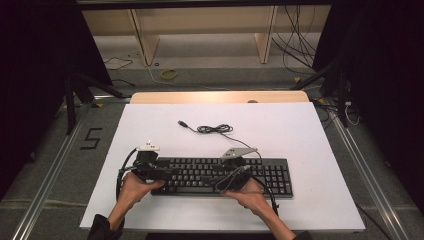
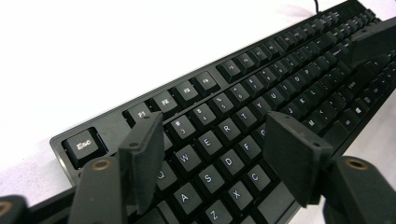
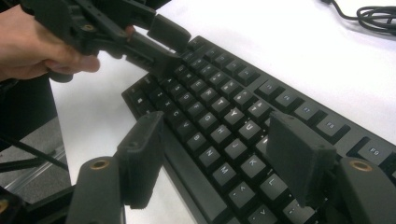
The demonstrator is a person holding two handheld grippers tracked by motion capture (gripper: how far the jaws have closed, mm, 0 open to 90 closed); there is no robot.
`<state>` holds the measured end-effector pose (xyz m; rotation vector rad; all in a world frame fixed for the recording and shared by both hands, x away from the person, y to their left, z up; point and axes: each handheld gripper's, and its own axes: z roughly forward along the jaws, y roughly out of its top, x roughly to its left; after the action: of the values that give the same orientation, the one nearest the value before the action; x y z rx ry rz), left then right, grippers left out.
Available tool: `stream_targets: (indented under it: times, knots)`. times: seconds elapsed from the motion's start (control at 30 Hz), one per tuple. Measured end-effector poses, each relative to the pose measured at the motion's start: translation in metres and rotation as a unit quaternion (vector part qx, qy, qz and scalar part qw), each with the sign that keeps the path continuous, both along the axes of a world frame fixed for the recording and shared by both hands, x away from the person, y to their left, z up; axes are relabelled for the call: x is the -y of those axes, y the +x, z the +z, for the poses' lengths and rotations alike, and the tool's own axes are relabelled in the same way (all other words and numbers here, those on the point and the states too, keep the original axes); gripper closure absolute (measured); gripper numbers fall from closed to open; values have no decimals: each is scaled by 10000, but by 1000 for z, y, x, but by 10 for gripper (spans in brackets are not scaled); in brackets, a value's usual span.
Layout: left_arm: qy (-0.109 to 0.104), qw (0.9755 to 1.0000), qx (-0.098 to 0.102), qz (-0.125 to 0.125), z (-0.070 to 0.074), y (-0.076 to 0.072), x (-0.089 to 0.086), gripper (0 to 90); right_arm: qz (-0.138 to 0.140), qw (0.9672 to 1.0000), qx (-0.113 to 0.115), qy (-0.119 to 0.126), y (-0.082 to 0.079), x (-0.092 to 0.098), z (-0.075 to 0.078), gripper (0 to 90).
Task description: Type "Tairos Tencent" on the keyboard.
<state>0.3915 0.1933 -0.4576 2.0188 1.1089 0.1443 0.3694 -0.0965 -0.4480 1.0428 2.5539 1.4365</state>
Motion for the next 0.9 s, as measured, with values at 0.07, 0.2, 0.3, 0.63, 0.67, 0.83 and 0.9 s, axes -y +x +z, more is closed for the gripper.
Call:
stream_targets:
  times: [0.07, 0.2, 0.3, 0.63, 0.67, 0.83, 0.9]
  knots:
    - [53, 10000, -31, -19, -1, 1, 1, 420, 9, 10000, 15, -10, -1, 1, 0, 377]
    - [144, 9999, -69, -23, -3, 4, 3, 486, -5, 10000, 10, -21, -2, 2, -1, 378]
    - [201, 9997, -96, -55, -5, 6, 6, 553, -12, 10000, 19, -38, -3, 3, -2, 377]
    - [397, 9988, -134, -236, -8, 10, 14, 762, -12, 10000, 15, -53, -5, 6, -2, 357]
    - [424, 9987, -127, -251, -9, 10, 15, 777, 6, 10000, 23, -56, -5, 6, -3, 356]
    - [516, 9980, -151, -338, -11, 12, 18, 854, 26, 10000, 43, -57, -6, 6, -2, 355]
    - [528, 9978, -165, -361, -12, 13, 19, 880, 28, 10000, 37, -54, -7, 5, -2, 355]
